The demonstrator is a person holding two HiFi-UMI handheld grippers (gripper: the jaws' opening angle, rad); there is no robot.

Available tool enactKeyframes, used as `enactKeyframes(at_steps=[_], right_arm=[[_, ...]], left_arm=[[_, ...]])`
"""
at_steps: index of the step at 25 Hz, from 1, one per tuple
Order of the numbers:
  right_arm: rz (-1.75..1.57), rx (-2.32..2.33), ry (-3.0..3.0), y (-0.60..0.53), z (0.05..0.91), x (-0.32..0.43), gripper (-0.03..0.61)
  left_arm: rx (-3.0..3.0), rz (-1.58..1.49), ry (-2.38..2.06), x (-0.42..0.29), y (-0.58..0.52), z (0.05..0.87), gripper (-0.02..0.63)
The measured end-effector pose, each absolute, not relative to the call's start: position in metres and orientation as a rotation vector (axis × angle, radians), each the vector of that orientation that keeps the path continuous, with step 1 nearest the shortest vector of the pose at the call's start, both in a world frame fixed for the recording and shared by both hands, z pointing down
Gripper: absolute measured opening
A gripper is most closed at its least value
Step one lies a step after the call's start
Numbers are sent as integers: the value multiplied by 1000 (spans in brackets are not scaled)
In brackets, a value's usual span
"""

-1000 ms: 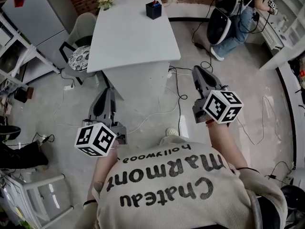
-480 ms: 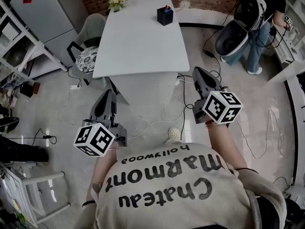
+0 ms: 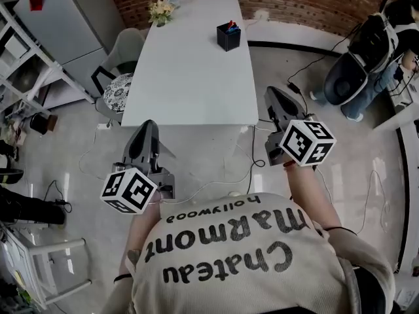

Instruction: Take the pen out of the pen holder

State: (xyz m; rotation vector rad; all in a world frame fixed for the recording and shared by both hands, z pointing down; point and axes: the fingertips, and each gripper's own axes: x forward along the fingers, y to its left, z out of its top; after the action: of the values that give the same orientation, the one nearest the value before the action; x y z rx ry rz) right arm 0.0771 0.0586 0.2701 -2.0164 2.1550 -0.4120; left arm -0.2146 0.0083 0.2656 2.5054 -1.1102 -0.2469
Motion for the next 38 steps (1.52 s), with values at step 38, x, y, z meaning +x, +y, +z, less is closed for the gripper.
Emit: enactKeyframes(at_steps=[38], right_arm=[[-672, -2003, 2179, -38, 351, 167, 3]], left_arm=[[2439, -134, -1067, -93, -94, 321, 0]])
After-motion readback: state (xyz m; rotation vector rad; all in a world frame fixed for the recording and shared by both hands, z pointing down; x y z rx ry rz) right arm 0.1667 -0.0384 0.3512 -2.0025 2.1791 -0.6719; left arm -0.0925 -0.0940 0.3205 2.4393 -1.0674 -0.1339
